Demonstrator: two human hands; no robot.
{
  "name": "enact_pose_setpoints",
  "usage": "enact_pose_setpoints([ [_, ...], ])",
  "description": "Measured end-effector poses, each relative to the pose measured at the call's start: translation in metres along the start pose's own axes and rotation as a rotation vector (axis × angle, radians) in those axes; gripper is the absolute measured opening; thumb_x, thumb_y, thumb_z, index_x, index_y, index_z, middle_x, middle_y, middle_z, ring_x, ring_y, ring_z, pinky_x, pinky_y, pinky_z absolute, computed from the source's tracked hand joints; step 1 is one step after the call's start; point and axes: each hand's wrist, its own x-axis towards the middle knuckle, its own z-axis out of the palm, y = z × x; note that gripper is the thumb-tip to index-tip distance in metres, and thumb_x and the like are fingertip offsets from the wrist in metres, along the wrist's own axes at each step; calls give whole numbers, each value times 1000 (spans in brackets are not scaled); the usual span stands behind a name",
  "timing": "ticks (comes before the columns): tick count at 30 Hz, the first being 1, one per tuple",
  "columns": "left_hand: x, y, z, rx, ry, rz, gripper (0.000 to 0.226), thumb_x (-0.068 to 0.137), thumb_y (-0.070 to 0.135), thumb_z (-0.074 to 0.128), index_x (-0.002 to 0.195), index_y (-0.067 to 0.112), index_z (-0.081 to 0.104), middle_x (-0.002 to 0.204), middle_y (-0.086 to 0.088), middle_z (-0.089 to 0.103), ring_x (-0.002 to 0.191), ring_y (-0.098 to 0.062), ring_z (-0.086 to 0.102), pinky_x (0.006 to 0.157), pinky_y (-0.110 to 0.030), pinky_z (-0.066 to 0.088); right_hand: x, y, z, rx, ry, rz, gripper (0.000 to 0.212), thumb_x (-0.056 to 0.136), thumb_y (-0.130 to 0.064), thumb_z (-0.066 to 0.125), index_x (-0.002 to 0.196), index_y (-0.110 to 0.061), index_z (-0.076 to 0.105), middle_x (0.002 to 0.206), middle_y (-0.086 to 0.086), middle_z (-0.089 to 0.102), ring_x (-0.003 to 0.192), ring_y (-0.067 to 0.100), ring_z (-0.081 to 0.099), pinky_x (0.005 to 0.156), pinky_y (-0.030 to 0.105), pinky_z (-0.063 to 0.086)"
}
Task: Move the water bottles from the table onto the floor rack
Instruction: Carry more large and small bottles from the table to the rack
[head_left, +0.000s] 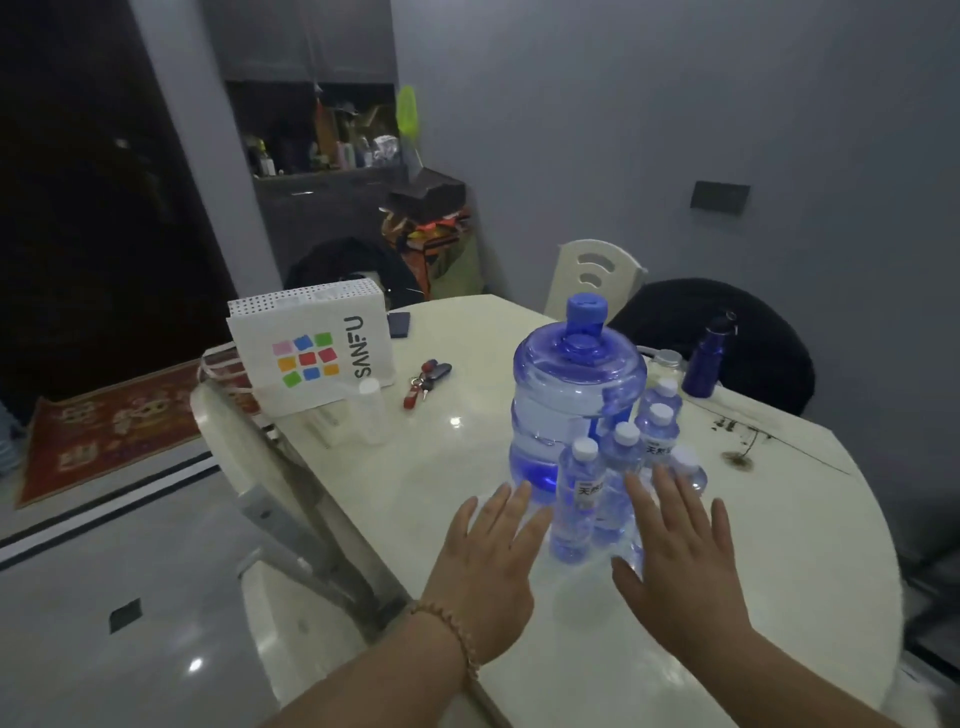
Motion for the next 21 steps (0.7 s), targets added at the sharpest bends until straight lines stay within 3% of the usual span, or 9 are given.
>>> enact_pose_setpoints([
  [4, 7, -17, 12, -29, -61, 15, 78, 56, 33, 76, 130, 24, 54, 138, -5, 51, 125, -22, 49, 102, -43, 35, 17, -9, 5, -34, 39, 4, 87, 72, -38, 75, 145, -18, 32, 151, 15, 30, 139, 33, 25, 111, 54, 16],
  [7, 23, -20, 24, -89, -39, 68, 74, 79, 24, 61, 145, 23, 27, 154, -6, 24, 140, -24, 22, 110, -42, 0, 39, -8, 13, -54, 39, 7, 86, 80, -42, 66, 149, -21, 20, 155, 11, 19, 143, 30, 14, 114, 53, 9],
  [11, 54, -18, 25, -67, 33, 111, 78, 86, 23, 51, 149, 26, 5, 158, -4, 6, 144, -21, 5, 111, -37, -8, 59, 5, 21, -78, 26, 59, 85, 85, -47, 56, 150, -25, 6, 158, 7, 5, 144, 26, 2, 113, 48, 0],
  [13, 75, -14, 23, -88, 51, 72, 80, 88, 24, 49, 149, 26, -3, 158, -3, -2, 143, -20, -1, 113, -37, -7, 59, 19, 26, -83, -6, 101, 85, 86, -49, 53, 150, -26, 1, 159, 6, 1, 144, 26, 1, 114, 47, -2],
  [21, 142, 12, 29, -126, -49, -50, 79, 89, 41, 52, 149, 21, 4, 157, -6, 6, 141, -26, 13, 112, -40, 18, 64, 41, 38, -42, -96, 9, 83, 86, -40, 55, 150, -26, 2, 158, 6, 5, 144, 25, 3, 114, 47, -1],
])
